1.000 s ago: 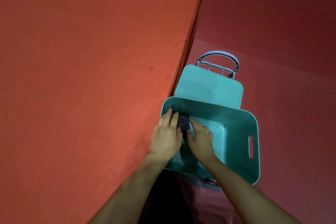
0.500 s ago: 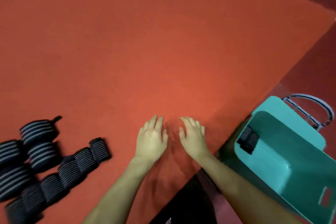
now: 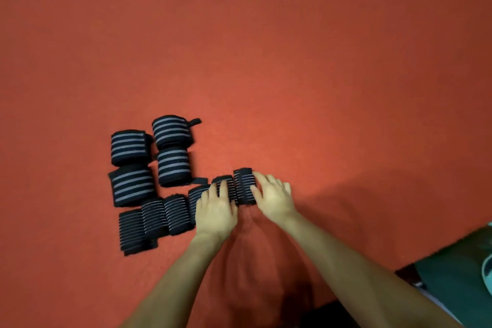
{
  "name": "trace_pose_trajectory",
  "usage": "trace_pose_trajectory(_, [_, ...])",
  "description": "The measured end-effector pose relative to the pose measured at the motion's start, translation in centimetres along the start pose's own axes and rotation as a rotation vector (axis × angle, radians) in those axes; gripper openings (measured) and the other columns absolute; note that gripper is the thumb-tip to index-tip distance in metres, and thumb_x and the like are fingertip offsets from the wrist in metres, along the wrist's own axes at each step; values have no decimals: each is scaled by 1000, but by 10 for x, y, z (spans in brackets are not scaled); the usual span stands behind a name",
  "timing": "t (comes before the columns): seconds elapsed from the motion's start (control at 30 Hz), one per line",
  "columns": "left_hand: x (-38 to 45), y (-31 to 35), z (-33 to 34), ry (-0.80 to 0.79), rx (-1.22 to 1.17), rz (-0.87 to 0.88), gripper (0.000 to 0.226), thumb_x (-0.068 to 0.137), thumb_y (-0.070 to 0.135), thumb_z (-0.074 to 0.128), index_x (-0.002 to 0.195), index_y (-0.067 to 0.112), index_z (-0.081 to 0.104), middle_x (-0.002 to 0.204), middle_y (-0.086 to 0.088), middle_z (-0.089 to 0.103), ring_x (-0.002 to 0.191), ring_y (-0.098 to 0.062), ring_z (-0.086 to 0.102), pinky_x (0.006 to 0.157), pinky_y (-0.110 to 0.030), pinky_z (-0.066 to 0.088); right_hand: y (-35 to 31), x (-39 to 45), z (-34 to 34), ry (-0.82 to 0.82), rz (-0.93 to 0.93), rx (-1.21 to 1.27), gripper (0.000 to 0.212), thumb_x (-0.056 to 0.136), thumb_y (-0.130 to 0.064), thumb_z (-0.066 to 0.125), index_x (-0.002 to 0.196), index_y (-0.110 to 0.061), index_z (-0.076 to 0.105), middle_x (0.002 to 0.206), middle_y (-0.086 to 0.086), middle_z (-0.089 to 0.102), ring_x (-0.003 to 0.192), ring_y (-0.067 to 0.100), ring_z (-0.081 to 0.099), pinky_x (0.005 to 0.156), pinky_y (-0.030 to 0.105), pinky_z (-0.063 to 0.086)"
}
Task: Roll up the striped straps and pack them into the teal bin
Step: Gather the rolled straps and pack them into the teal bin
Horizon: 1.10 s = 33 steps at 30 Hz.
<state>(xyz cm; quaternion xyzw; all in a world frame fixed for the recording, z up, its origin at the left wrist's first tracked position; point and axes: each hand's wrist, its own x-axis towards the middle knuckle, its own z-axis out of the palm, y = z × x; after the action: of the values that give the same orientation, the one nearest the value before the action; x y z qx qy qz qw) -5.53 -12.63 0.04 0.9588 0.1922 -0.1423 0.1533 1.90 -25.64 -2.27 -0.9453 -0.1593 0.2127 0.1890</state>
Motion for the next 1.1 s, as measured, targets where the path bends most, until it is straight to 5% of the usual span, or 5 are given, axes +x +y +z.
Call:
trace_pose_trajectory(0.07, [5,-15,10,-15,41,-22,63,96,37,42,149,13,21,147,-12,37,130,-30,37,108,-40,25,-12,7,16,-11,12,-30,53,99,-45,38,149,-31,27,134,4,50,122,25,45,99,38,24])
trace_pose_trajectory(0.27, [18,-35,36,57,11,17,60,72,37,57,125,10,61,111,-14,68,105,-34,61,97,-49,32,-27,27,44,2,60,46,62,95,-36,49,150,-37,21,129,5,48,121,25,44,100,38,27])
trace_pose_trajectory(0.47, [20,-42,45,69,-36,-26,61,89,39,49,144,13,39,135,-15,53,131,-32,41,105,-45,10,-12,19,52,6,3,51,60,96,-30,50,150,-34,24,122,4,49,117,23,45,101,35,24])
trace_pose_trajectory(0.73, [21,-13,47,60,-158,-81,66,96,39,45,152,18,15,136,-13,44,115,-29,50,104,-37,27,24,-8,39,53,45,-103,63,94,-40,52,150,-32,24,119,8,52,109,27,47,96,39,28])
trace_pose_trajectory(1.1, [6,-1,57,147,-288,15,66,87,26,63,147,25,35,130,-20,47,115,-34,52,93,-47,32,45,-19,42,243,-99,-65,56,86,-38,55,139,-21,49,96,2,66,87,24,62,83,35,26])
